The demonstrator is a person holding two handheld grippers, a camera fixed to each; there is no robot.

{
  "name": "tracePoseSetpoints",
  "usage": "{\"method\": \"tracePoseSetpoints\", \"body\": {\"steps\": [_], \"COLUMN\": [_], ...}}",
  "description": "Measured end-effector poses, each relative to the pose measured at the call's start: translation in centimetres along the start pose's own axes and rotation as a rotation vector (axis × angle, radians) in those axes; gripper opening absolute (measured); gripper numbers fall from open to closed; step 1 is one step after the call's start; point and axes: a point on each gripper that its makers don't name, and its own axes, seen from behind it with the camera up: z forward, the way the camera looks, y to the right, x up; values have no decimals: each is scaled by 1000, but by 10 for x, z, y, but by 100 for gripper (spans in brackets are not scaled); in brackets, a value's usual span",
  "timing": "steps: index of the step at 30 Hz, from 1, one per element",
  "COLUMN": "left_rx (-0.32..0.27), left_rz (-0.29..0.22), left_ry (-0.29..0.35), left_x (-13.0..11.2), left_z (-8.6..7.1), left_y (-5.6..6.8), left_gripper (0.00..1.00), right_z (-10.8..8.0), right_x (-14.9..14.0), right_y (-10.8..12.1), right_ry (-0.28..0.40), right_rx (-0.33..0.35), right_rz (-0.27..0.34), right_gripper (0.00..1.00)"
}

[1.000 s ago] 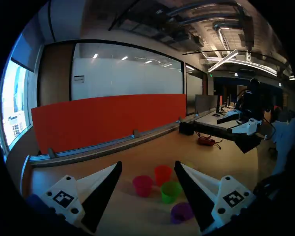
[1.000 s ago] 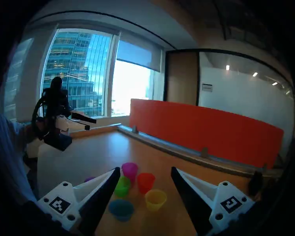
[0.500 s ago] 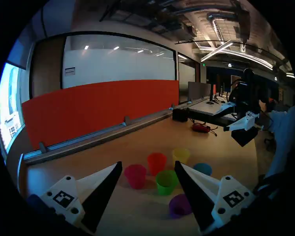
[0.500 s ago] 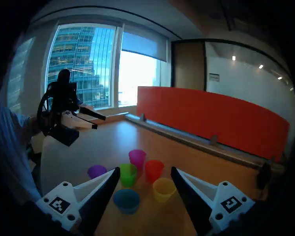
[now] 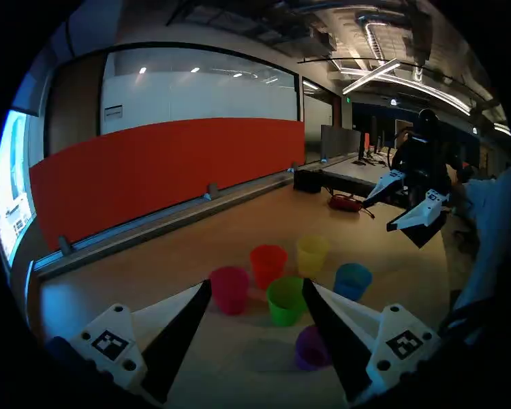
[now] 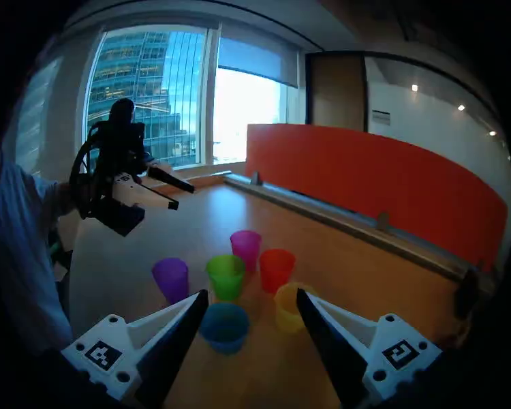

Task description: Pour water

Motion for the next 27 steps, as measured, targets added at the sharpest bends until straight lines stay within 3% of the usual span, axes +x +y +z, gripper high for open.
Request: {"method": "tracePoseSetpoints", "body": {"steps": [14,27], "left_rx": [-42,-57], "left_rz": [0,-3], "left_ry": [-53,-76], "left_x": [-24,-30], "left_z": [13,22], "left_y": [13,17], "left_gripper": [99,99], "right_z": [16,30], "right_x": [-34,-64], "right_y": [-12,-26], "right_ry": [-65,-118], "right_rx": [47,95], "right_rz": [-5,-10], "right_gripper": [100,100]}}
